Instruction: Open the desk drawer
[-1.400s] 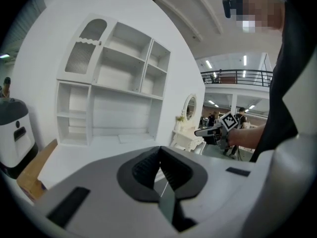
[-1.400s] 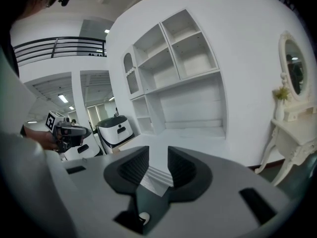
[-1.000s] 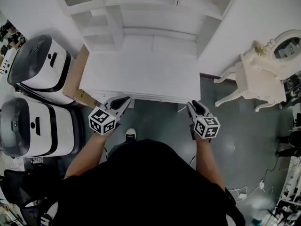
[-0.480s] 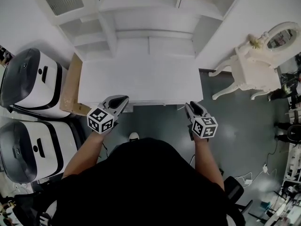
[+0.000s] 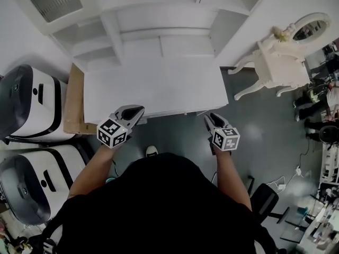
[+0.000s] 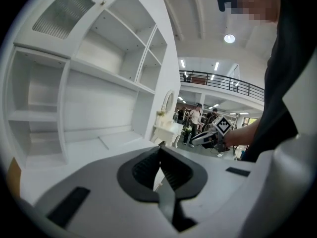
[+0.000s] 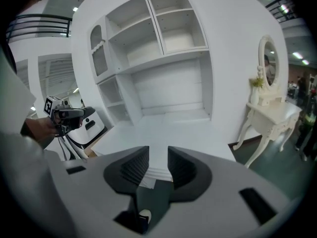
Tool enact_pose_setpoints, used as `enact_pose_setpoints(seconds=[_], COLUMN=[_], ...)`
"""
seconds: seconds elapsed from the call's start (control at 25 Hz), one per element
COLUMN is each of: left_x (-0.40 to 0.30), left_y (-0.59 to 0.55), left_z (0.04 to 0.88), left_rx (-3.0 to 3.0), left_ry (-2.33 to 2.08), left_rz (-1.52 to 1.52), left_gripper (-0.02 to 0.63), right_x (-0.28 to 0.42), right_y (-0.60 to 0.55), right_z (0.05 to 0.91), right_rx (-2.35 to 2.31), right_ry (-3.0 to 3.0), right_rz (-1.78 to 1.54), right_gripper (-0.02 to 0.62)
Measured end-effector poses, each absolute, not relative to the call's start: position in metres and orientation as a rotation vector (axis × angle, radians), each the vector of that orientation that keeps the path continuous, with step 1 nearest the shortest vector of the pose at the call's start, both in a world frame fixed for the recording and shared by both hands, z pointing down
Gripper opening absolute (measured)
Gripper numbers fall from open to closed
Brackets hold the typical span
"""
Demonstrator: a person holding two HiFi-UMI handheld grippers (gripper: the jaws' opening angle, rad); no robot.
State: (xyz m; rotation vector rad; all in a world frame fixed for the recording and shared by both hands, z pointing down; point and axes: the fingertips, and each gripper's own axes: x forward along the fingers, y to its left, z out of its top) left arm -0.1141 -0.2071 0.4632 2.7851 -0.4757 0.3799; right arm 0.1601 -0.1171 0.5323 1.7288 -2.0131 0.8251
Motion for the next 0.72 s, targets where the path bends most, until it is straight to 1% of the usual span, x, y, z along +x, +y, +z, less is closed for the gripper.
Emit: enact_pose_setpoints(seconds=[0.28, 0.72], left_x=[-0.109, -0.091], left_y=[-0.209, -0.212], left_z=[0.481, 0.490], left_rx=[2.755, 2.705], left_ry=[-0.443, -0.537], left_rz=[0.424, 0.450], left_gripper=[0.009, 0.009], right_x=[0.168, 0.187], right_y=[-0.109, -0.121], right_z=[0.583, 0.674], right_rx=[1.696, 1.541], right_ry=[-1.935, -1.898], right_rz=[0.928, 1.057], right_gripper=[0.121, 0.121])
